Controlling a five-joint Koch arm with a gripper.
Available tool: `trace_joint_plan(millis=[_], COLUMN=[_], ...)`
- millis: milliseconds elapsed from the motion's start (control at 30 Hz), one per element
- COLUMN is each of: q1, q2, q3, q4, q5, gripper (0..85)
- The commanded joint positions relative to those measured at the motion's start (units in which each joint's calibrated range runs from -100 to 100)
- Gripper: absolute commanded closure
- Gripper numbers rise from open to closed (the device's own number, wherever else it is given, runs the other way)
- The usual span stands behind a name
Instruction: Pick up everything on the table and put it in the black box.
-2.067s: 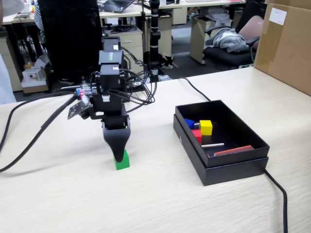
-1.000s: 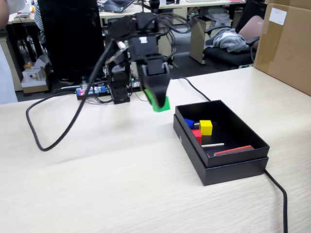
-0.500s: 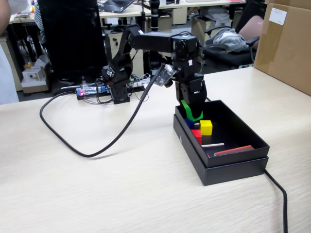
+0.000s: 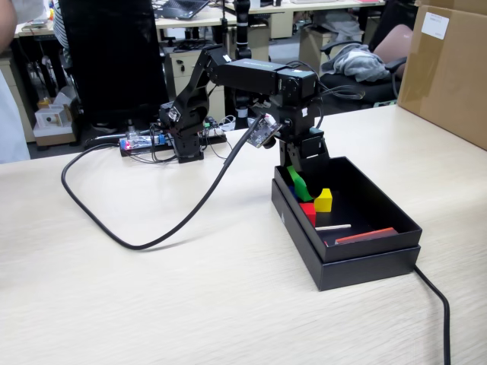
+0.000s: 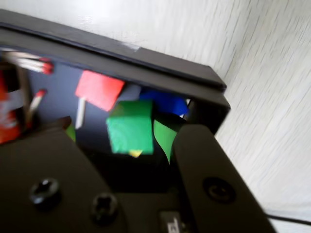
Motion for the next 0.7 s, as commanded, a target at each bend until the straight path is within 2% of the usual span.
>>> trace_joint_plan(millis=[0, 133, 200, 433, 667], q1=[-1.22, -3.13, -5.08, -12.16, -17.73], q2=[-16.04, -28.55, -36.35, -55.52, -76.74], q3=[4.16, 3.89, 3.17, -9.07, -40.26], q4=[-0.5, -0.41, -0.41, 0.37, 21.53], q5=[-1.12, -2.69, -4.64, -8.89, -13.58], gripper=[50.4, 50.4, 50.4, 37.8, 37.2])
